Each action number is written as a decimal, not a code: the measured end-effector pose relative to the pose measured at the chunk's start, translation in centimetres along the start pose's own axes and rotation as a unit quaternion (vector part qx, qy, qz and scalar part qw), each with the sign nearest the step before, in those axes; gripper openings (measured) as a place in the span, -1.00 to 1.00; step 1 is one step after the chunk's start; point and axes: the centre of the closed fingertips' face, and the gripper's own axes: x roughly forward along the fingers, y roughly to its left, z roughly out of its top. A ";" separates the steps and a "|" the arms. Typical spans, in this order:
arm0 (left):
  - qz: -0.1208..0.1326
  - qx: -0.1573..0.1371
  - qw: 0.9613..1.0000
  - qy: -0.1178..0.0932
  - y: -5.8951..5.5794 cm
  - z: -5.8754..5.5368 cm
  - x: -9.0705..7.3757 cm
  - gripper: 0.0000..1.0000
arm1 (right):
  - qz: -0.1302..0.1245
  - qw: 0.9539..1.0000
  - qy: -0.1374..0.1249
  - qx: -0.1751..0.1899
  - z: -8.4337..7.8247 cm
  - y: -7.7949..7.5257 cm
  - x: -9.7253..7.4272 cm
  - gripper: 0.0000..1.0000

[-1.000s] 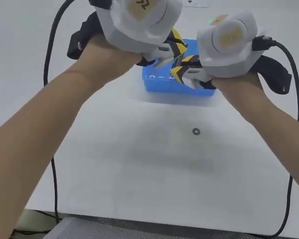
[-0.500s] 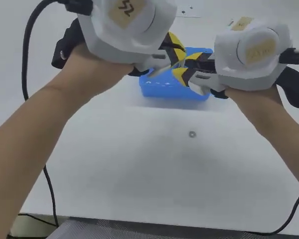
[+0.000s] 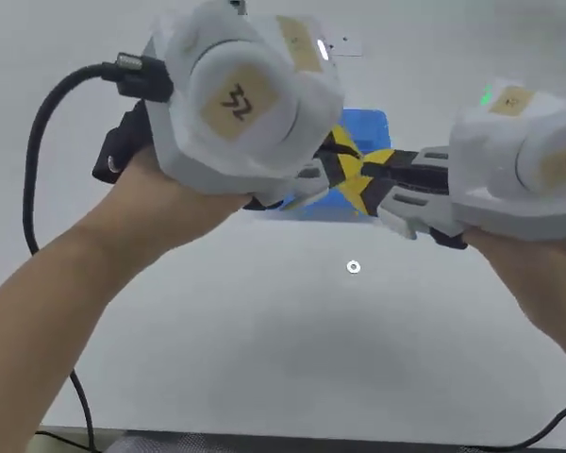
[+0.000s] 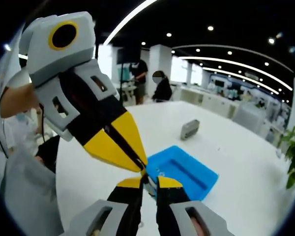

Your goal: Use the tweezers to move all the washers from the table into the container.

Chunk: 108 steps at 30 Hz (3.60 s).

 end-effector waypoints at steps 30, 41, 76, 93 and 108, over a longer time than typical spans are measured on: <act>-0.047 -0.040 0.998 0.029 -4.3 -3.6 2.6 -1.00 | 0.010 0.996 0.048 0.072 -6.2 2.4 0.4 -0.87; -0.046 -0.040 0.998 0.025 -4.5 -3.5 2.4 -1.00 | 0.011 0.997 0.052 0.059 -6.4 2.5 0.5 -0.89; 0.080 -0.144 0.984 -0.067 -0.1 1.1 -2.3 -0.88 | -0.022 0.998 0.022 -0.052 1.2 0.3 -2.3 -0.96; 0.166 -0.264 0.950 -0.024 -2.1 -6.2 -8.0 -0.36 | -0.034 0.999 -0.008 -0.042 4.2 -4.2 0.1 -0.96; 0.202 -0.328 0.923 0.014 -4.9 -9.8 -10.5 -0.04 | -0.076 0.996 0.037 -0.024 0.9 -8.0 4.4 -0.95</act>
